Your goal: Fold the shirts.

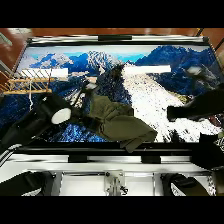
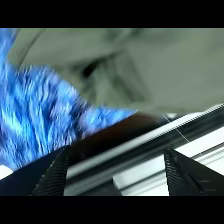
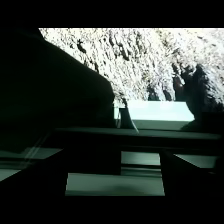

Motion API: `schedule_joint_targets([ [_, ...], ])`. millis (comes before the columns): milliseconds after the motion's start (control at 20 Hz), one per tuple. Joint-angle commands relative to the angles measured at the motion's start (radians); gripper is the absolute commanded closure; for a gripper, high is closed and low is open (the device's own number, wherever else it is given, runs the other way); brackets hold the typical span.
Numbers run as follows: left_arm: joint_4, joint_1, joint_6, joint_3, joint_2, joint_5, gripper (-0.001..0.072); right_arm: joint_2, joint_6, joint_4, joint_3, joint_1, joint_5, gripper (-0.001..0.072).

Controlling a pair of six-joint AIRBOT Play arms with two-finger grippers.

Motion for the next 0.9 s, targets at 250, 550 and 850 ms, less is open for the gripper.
schedule_joint_targets([
  [250,-0.453,0.095,-0.026,-0.396,-0.015,0.503,-0.0010,-0.169,-0.043,0.137,-0.248,-0.001,0.156,0.0042],
  [550,-0.509,0.090,-0.027,-0.393,-0.182,0.639,0.0000,-0.266,-0.080,0.172,-0.248,-0.052,0.158,0.0042],
  [850,-0.508,0.103,0.079,-0.358,-0.191,0.630,0.0671,-0.348,-0.122,0.347,-0.248,-0.116,0.288,0.0042],
])
